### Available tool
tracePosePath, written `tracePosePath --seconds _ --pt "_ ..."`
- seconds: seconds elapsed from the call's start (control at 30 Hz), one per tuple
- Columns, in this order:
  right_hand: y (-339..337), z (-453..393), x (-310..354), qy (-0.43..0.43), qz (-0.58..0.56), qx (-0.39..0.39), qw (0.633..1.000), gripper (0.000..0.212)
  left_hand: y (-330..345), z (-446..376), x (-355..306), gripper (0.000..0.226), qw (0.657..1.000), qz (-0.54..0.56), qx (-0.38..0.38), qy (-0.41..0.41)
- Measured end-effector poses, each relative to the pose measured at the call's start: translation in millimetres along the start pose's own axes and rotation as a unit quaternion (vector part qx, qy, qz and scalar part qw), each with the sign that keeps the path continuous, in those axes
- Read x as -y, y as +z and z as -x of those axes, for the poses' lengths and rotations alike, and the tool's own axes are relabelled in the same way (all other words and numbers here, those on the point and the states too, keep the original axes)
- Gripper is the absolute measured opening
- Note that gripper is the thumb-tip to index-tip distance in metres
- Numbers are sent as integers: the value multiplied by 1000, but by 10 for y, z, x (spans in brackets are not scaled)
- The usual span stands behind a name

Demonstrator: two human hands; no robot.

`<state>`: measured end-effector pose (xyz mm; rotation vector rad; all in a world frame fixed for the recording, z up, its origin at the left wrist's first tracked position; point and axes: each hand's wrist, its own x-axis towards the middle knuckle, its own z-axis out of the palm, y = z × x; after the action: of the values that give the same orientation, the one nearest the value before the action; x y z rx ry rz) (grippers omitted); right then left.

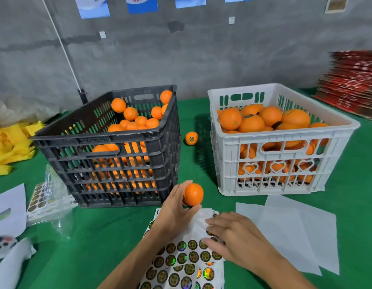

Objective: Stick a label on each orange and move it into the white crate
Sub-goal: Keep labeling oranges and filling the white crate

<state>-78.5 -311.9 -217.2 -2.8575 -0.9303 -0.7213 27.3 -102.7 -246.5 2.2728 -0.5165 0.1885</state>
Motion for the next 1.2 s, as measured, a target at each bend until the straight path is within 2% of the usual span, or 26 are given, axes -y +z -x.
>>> tracePosePath --seconds 0.13,0.4,0.57,0.77,0.93,1.07,1.2 --pt "18 -43 53 -4 13 5 1000 31 -9 21 5 70 1000 2 2 8" --pt "-3 -174 211 23 19 -36 999 27 -47 37 -46 70 1000 -5 16 1" --pt "-17 -174 235 45 -12 -32 998 28 -43 19 -21 72 1000 -4 12 8" --pt "-35 -149 203 91 -121 13 988 11 2 2 56 73 1000 9 3 1" --pt "-20 -124 145 158 -255 55 953 23 44 5 108 73 1000 28 -4 1" --pt "12 -108 124 236 -355 35 904 25 25 13 87 73 999 36 0 -2" --pt "81 -103 71 313 -398 8 862 26 -17 20 60 74 999 38 8 -1"
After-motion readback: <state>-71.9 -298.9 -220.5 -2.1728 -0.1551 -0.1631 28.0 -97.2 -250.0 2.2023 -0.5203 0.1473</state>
